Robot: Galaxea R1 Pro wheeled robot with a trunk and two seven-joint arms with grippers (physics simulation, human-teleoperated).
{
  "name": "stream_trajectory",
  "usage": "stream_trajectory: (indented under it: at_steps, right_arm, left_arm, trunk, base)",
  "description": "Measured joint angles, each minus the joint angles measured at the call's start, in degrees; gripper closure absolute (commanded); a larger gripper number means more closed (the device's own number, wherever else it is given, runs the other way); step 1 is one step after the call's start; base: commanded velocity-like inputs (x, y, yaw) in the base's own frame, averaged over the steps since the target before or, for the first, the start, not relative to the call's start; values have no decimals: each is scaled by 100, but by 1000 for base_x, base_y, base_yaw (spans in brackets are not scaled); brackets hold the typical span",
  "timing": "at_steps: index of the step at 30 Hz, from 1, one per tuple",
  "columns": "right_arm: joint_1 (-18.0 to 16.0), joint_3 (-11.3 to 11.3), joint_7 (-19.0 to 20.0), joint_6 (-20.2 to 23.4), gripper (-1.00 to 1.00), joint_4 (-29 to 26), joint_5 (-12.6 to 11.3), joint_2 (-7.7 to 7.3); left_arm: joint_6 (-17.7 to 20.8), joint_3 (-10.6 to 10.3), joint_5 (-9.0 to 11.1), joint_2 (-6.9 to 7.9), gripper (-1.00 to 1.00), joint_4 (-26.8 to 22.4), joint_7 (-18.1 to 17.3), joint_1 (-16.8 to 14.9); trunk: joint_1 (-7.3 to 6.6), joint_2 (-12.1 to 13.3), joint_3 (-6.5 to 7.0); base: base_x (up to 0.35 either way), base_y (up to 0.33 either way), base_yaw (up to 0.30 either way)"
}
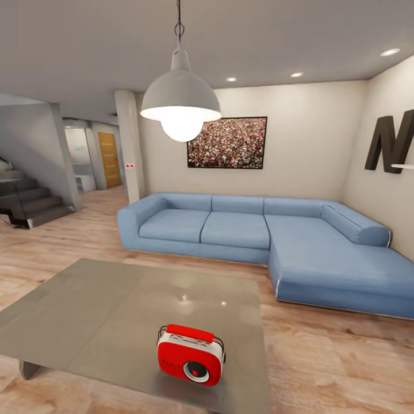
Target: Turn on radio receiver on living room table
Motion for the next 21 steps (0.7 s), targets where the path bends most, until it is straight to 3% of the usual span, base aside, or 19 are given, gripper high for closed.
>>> stream_trajectory:
  at_steps: [21]
  right_arm:
    - [0, 9, 0, 0, -100, 0, 0, -2]
  left_arm:
    - [-5, 1, 0, 6, -100, 0, 0, 0]
  trunk:
    - [0, 0, 0]
  base:
    - [305, 100, 0]
